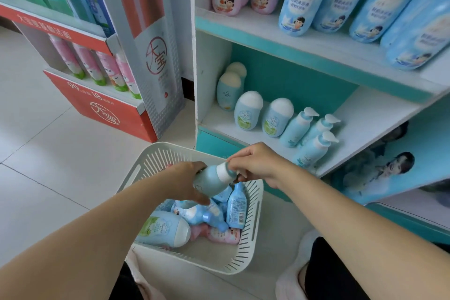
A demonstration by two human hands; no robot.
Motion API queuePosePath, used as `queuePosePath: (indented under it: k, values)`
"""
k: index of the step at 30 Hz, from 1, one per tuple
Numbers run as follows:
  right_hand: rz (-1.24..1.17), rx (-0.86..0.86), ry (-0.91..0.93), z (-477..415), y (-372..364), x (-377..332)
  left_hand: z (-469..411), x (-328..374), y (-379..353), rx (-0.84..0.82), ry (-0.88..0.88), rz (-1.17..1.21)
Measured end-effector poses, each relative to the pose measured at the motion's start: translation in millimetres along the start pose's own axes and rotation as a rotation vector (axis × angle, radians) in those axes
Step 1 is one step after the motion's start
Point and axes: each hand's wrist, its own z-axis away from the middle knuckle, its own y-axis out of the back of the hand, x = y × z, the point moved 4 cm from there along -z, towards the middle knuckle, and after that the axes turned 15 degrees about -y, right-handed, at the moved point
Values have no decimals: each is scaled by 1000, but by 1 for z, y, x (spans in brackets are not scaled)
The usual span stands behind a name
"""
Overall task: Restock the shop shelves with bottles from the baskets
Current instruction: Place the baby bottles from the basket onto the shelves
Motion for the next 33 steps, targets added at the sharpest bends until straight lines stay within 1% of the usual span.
queuePosePath:
  k: [4,8,11,13,16,18,21,23,25,28,30,33]
  values:
    - [-146,-13,9,3,20,1,-13,16,8,110,-56,39]
    - [-236,-10,57,0,44,-1,-24,33,13,232,-58,111]
    - [-329,-75,85,-3,52,-3,-34,43,16,317,-48,172]
    - [-356,-105,96,-6,52,-3,-41,50,18,357,-57,244]
    - [-371,-55,104,-11,51,-2,-52,55,18,375,-71,329]
    - [-372,-24,104,-15,55,0,-60,57,15,367,-72,367]
    - [-377,-60,63,-22,66,3,-72,60,11,353,-73,383]
    - [-339,-69,28,-26,75,3,-80,63,10,357,-71,379]
    - [-302,-57,13,-30,84,2,-86,64,9,371,-54,390]
    - [-321,-32,13,-33,98,-3,-96,68,8,376,-45,403]
    - [-265,24,40,-30,110,-9,-102,73,8,382,-38,393]
    - [-101,160,99,-30,129,-21,-111,82,11,431,-27,352]
